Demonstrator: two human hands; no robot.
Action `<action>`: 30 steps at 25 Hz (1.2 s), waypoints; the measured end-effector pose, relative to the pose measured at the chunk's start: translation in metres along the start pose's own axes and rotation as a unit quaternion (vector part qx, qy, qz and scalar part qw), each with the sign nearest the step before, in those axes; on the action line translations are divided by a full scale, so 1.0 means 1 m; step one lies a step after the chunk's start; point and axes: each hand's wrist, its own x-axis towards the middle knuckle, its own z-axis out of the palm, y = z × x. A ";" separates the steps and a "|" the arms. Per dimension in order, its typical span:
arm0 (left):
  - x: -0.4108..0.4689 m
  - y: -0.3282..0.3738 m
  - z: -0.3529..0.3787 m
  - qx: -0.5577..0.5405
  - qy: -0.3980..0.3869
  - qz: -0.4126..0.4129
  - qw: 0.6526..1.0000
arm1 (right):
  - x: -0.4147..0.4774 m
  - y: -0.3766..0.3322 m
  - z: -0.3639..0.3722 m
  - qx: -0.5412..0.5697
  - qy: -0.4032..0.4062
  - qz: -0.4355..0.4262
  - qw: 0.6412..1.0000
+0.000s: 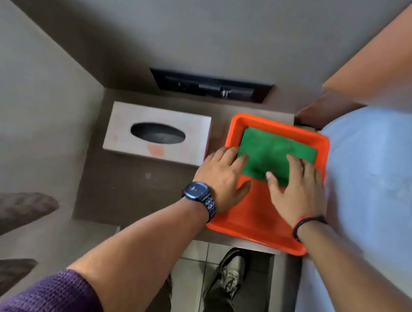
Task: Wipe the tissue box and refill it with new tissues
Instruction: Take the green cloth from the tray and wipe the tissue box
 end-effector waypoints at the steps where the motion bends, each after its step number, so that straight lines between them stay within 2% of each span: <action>1: 0.010 -0.005 0.013 0.013 0.004 0.012 1.000 | 0.013 0.006 0.013 -0.006 -0.006 -0.007 1.000; 3: 0.026 -0.013 0.034 0.050 0.012 0.013 0.999 | 0.033 0.017 0.031 -0.027 -0.009 -0.015 0.999; 9: 0.035 -0.033 0.071 0.121 -0.045 0.010 0.992 | 0.065 0.038 0.059 -0.068 -0.075 -0.038 0.994; 13: 0.037 -0.031 0.069 0.092 -0.039 0.019 0.995 | 0.082 0.039 0.060 -0.101 -0.075 -0.017 0.992; 16: 0.040 -0.034 0.065 0.077 -0.041 0.026 0.996 | 0.097 0.031 0.055 -0.165 -0.109 0.002 0.980; 19: 0.042 -0.036 0.058 0.058 -0.049 0.035 0.997 | 0.103 0.021 0.047 -0.188 -0.134 -0.023 0.973; 24: 0.038 -0.052 0.022 -0.005 -0.041 0.067 0.997 | 0.088 0.009 0.026 -0.146 -0.184 -0.023 0.972; 27: 0.021 -0.084 -0.019 0.002 0.027 0.042 0.999 | 0.071 -0.015 -0.001 -0.015 -0.101 0.013 0.995; 30: 0.007 -0.135 -0.054 0.047 0.048 -0.010 0.998 | 0.062 -0.062 -0.017 0.155 0.008 0.074 0.985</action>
